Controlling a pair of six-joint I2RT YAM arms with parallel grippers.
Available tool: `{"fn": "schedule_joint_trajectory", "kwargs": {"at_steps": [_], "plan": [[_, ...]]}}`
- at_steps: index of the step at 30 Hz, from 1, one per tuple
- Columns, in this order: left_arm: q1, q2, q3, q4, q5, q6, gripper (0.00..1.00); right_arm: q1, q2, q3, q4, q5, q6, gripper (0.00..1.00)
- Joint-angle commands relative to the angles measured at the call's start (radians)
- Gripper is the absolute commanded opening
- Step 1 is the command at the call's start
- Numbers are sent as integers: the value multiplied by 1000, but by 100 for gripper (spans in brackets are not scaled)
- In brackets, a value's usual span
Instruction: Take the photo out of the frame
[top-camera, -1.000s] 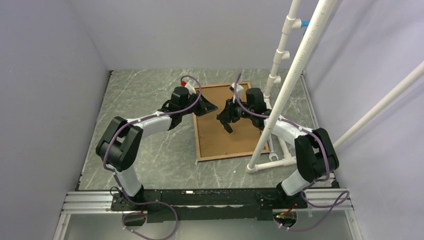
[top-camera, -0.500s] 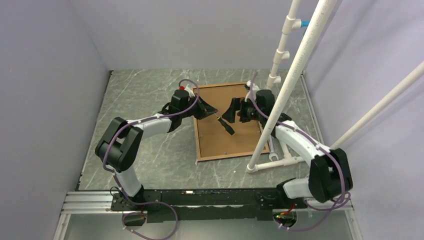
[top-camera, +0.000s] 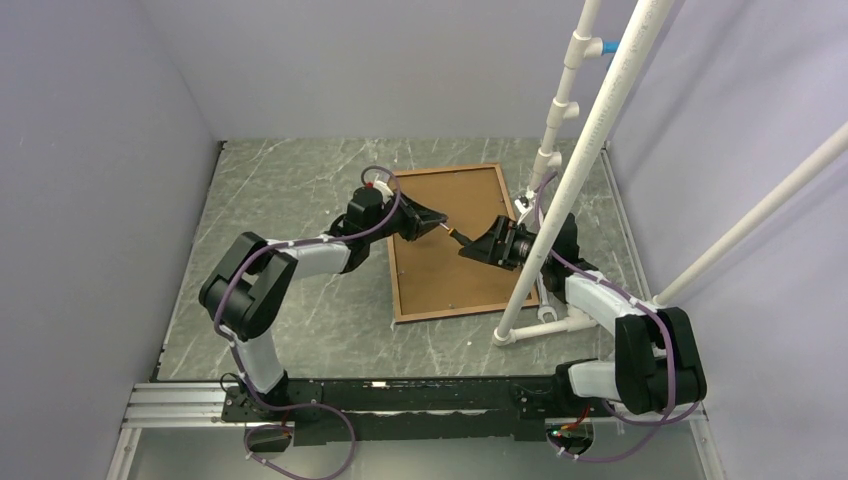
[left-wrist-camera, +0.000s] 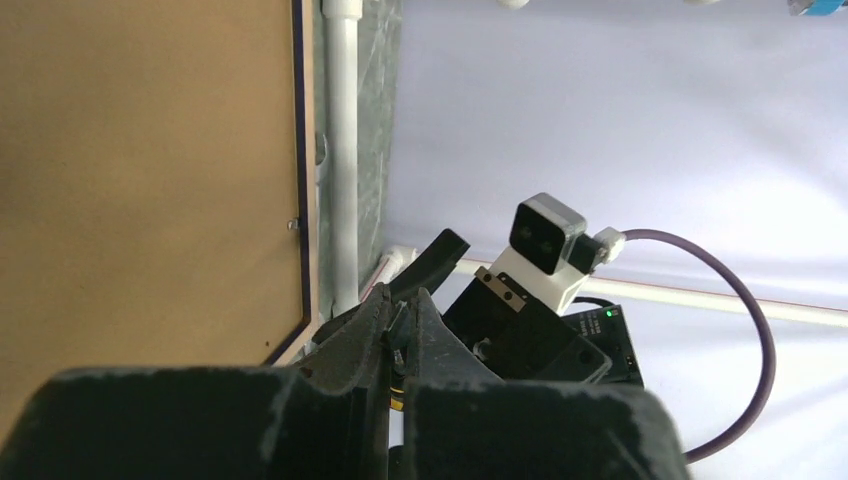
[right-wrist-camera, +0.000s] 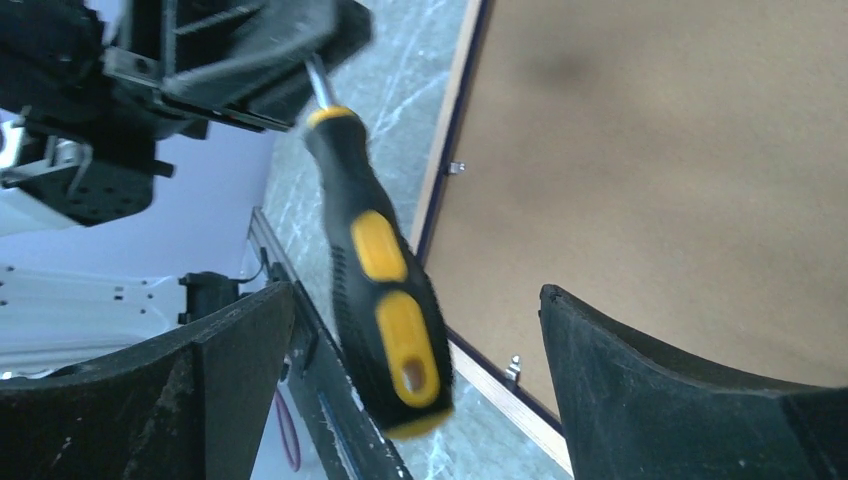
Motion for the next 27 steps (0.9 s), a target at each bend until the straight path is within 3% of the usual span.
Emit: {"fn": "schedule_joint_trajectory", "kwargs": {"at_steps": [1, 6, 14, 24, 26, 27], "plan": [[-28, 23, 44, 94, 38, -67, 0, -5, -22, 6, 167, -102, 56, 93], [-40, 49, 63, 114, 58, -84, 0, -5, -27, -16, 256, -136, 103, 82], [-50, 54, 77, 106, 57, -80, 0, -4, -43, -27, 266, -137, 112, 62], [-61, 57, 89, 110, 70, -82, 0, -4, -56, -38, 230, -131, 64, 49], [-64, 58, 86, 120, 76, -87, 0, -4, -68, -36, 209, -120, 42, 37], [-65, 58, 83, 128, 78, -91, 0, -4, -74, -32, 186, -117, 29, 26]]}}
